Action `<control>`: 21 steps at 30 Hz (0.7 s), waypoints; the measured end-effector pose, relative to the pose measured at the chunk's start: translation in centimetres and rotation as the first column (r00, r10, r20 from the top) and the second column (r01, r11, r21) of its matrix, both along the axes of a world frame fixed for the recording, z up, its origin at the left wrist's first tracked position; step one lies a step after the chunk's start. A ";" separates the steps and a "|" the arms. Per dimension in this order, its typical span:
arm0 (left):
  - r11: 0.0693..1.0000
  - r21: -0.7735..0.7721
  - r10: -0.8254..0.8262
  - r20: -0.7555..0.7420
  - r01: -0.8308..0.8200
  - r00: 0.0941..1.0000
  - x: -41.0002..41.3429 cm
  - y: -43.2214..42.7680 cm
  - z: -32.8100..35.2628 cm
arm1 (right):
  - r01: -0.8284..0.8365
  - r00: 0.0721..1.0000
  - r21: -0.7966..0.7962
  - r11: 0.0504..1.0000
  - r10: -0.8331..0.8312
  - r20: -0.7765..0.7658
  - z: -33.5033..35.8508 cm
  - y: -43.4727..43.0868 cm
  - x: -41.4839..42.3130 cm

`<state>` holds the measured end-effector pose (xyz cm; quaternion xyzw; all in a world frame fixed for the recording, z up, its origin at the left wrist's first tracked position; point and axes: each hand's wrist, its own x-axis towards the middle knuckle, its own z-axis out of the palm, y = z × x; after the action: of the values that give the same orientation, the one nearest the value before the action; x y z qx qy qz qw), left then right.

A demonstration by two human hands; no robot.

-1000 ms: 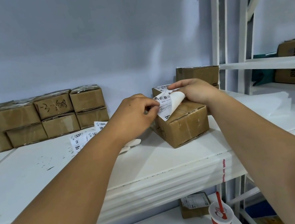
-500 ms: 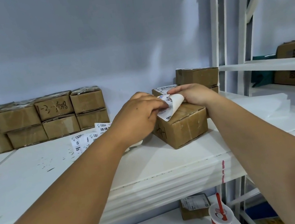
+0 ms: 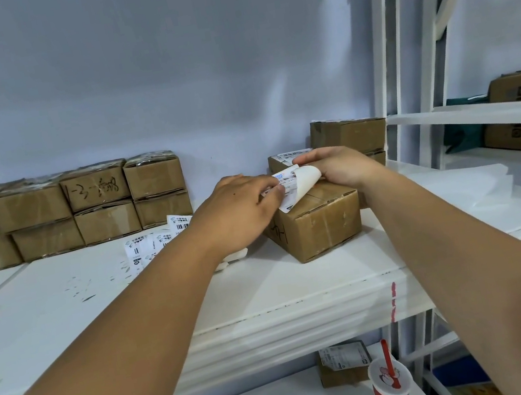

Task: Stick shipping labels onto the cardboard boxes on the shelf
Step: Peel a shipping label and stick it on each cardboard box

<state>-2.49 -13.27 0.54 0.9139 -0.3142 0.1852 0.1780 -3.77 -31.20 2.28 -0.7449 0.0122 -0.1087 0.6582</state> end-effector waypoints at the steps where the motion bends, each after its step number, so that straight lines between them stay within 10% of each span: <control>1: 1.000 -0.012 0.022 -0.014 -0.022 1.000 0.1 0.1 0.0 | -0.002 1.000 -0.004 1.000 0.002 0.004 0.0 0.0 0.1; 21: 0.969 -0.022 0.245 0.072 -0.244 0.967 0.5 1.0 0.6 | -0.168 0.985 -0.098 0.981 0.170 0.021 -0.5 0.8 0.5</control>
<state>-1.96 -12.28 1.16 0.9371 -0.2041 0.2414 0.1479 -3.24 -30.41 1.75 -0.7722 -0.0658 -0.0636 0.6287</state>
